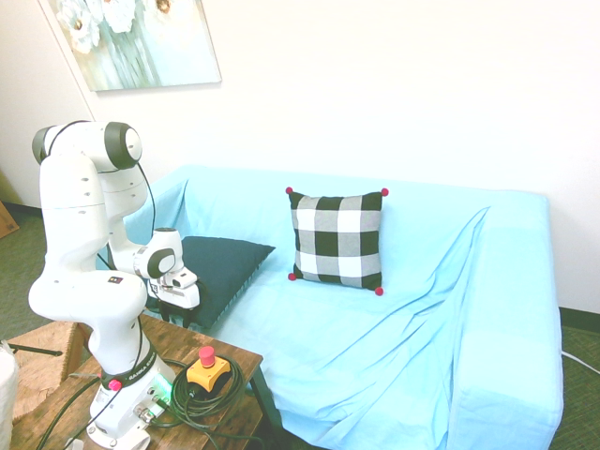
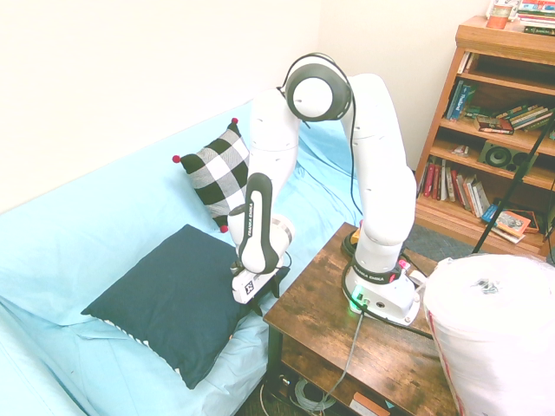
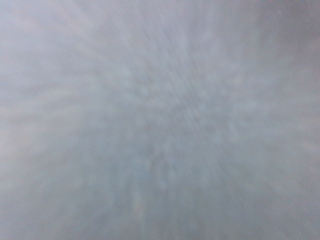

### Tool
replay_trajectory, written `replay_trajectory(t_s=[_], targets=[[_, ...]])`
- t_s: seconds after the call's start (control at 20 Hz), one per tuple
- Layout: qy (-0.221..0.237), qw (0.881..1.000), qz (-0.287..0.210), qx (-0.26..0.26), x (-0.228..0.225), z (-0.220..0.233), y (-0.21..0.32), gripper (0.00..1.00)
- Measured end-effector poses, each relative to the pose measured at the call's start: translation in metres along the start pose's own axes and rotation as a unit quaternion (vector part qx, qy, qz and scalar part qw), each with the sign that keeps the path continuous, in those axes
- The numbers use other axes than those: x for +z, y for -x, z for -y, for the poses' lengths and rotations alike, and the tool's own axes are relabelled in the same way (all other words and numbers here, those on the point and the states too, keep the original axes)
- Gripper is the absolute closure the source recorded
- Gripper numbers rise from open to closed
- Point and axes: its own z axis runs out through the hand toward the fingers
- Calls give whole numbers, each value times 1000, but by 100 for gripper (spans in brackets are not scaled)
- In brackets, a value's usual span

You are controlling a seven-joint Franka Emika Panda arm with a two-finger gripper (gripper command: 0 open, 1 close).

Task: Lift the pillow

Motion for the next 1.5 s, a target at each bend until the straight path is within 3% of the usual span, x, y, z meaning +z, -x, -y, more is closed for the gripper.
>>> replay_trajectory(t_s=[0.35, 0.95, 1.5], targets=[[-30, 999, -18, 4, 12, 3, 1, 0], [-97, 993, -56, 32, -12, 38, -27, 0], [-138, 985, -89, 44, -80, 78, -86, 0]])
